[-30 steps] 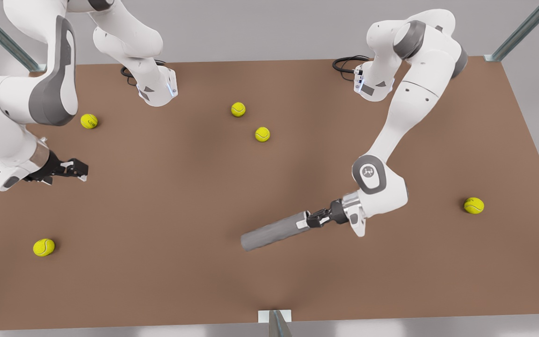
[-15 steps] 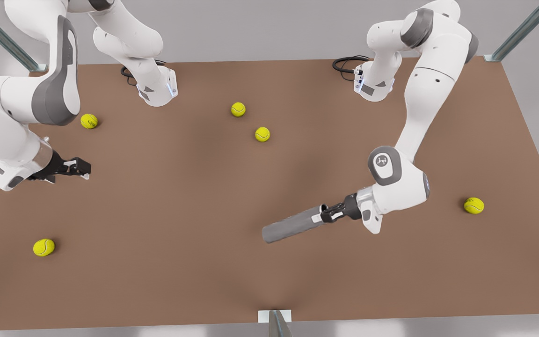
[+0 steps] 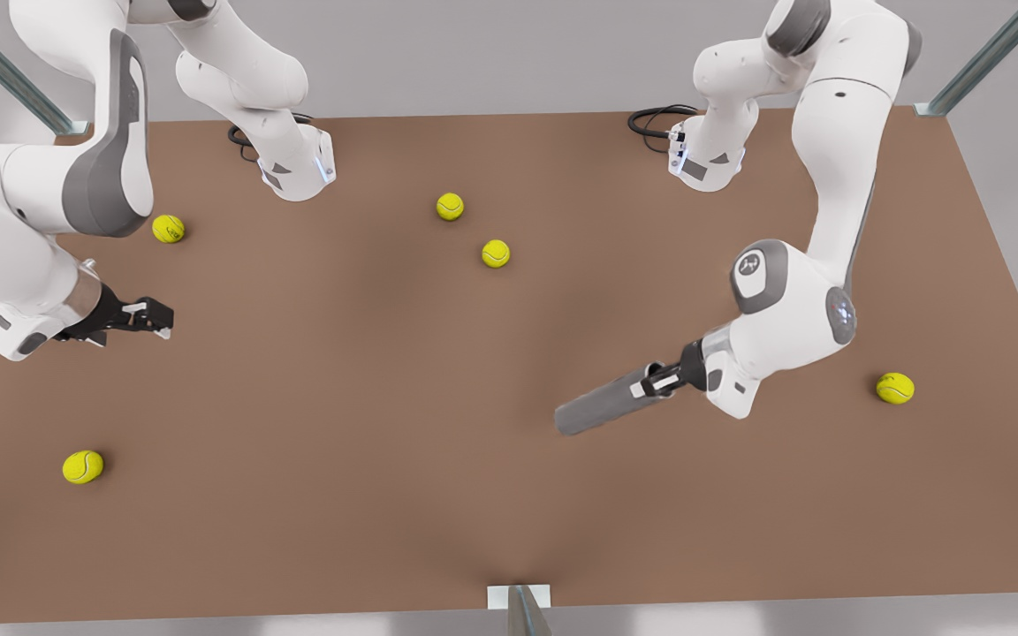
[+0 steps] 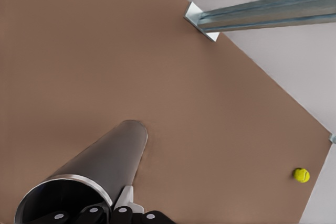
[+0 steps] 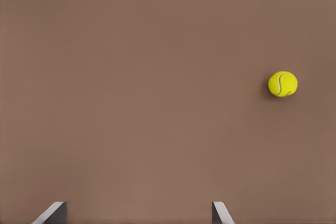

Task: Put the tennis tube upright

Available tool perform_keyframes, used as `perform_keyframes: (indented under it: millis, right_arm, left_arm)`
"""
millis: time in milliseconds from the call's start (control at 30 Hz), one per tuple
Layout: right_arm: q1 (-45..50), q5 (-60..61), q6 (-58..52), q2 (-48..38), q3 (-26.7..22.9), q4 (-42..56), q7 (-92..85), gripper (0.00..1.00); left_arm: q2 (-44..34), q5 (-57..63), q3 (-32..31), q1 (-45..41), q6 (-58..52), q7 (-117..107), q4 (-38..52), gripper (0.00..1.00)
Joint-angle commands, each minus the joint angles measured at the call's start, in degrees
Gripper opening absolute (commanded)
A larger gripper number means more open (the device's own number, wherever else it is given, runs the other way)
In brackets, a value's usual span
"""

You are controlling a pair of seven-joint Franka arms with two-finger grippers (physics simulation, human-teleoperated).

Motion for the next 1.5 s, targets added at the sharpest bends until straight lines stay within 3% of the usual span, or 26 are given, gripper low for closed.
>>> perform_keyframes:
  millis: [0,567,800,1133,1167,1233,1467]
  right_arm:
    - [-0.3,-0.1,0.0,0.0,0.0,0.0,-0.5,1.0]
    - [-0.5,-1.7,0.1,0.2,0.0,0.8,-0.7,1.0]
    - [-0.9,-2.6,5.0,0.8,-0.1,0.4,-1.3,1.0]
    - [0.0,-2.9,4.0,1.5,0.0,0.3,-1.2,1.0]
    - [0.0,-2.8,3.9,1.4,0.0,0.3,-1.3,1.0]
    - [-0.2,-2.8,3.1,1.4,0.0,0.4,-1.3,1.0]
    - [-0.2,-2.8,2.8,1.3,0.0,0.3,-2.3,1.0]
  left_arm:
    - [-0.2,4.6,0.0,0.0,-0.1,-0.3,0.0,0.21]
    - [-1.8,34.7,-0.6,-1.1,-9.7,-8.5,0.5,0.21]
    - [-0.1,37.7,-0.6,-1.1,-11.0,-8.3,0.5,0.21]
    - [2.0,37.1,-0.7,-1.6,-10.6,-8.1,1.4,0.21]
    - [2.0,37.0,-0.7,-1.6,-10.6,-7.8,1.4,0.38]
    - [1.9,37.1,-0.7,-1.6,-10.6,-7.7,1.4,0.99]
    - [1.7,37.0,-0.6,-1.6,-11.0,-7.9,1.4,0.99]
